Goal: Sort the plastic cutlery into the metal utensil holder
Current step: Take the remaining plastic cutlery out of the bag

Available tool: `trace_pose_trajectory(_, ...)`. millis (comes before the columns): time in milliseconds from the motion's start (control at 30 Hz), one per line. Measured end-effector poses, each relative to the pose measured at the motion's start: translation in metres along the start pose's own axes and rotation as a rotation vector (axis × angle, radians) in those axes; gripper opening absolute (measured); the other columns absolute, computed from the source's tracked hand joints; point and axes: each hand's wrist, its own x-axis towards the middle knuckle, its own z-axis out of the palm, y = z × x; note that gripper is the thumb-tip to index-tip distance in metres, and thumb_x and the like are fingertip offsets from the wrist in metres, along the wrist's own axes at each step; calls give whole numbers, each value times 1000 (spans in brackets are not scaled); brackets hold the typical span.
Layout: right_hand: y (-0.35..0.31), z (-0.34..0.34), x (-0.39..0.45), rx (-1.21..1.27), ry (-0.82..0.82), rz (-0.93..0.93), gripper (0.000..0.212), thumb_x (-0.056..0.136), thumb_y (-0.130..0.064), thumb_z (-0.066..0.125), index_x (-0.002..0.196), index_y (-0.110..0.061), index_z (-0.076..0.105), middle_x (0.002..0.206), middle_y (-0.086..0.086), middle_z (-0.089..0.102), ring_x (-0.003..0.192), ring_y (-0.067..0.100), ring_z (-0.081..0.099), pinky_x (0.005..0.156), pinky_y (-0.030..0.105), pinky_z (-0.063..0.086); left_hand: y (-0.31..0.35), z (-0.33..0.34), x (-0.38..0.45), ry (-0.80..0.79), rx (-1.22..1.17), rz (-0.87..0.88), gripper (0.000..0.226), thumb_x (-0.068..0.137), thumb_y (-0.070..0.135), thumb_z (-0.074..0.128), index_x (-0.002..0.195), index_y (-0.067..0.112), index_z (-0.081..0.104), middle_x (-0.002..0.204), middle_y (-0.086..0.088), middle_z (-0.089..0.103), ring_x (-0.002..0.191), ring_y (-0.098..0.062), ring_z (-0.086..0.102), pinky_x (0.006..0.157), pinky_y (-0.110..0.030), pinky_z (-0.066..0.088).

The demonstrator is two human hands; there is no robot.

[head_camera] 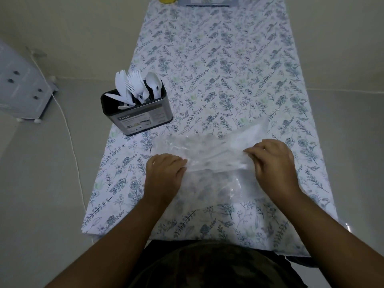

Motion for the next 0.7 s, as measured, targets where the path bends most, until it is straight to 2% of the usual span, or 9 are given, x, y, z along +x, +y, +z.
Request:
trace_pose_trajectory(100,-10,-11,-3,-53,10,-65,18,88,-8,74,101,-19,79,90,1,68,99,31,56,93,39,36,1,5,-4,37,-78,9,18,89,23,64,99,18,78,94,3,73,93,-21,63,91,-39,40)
trace_pose_trajectory(267,-9,-16,-13,-34,-22,-43,20,88,-5,73,102,-17,78,86,1,64,91,28,52,86,32,35,5,14,-20,39,-163,20,11,88,17,71,96,16,78,86,2,72,83,-23,64,80,-40,47)
trace_pose_trajectory(367,-8,-21,-23,-46,-70,61,26,86,-6,72,106,-21,77,93,1,66,102,26,48,93,35,35,6,14,-26,45,-176,38,9,89,19,71,95,17,78,83,2,71,80,-21,63,78,-37,45)
trace_pose_trajectory(467,-24,-20,-23,-49,-158,74,33,85,-28,64,116,-23,75,111,3,67,114,27,50,103,44,36,8,11,-25,61,-198,58,9,90,21,71,93,17,78,82,4,70,80,-21,62,79,-39,45)
trace_pose_trajectory(533,-32,-7,-22,-65,-229,51,39,85,-35,63,122,-23,73,120,4,68,117,30,55,105,48,38,11,7,-23,77,-217,50,8,90,21,72,91,17,78,81,4,69,79,-21,63,79,-41,45)
trace_pose_trajectory(600,-33,8,-24,-131,-258,40,35,87,-31,68,120,-25,74,120,3,70,115,30,59,105,49,38,16,1,-19,96,-236,57,7,89,22,72,91,18,78,81,5,69,79,-21,63,79,-44,45)
trace_pose_trajectory(700,-29,20,-28,-174,-196,60,28,86,-19,73,113,-27,76,108,2,71,107,31,58,99,45,34,16,-12,-15,117,-256,86,11,90,22,71,97,18,78,88,5,71,87,-20,64,84,-44,46)
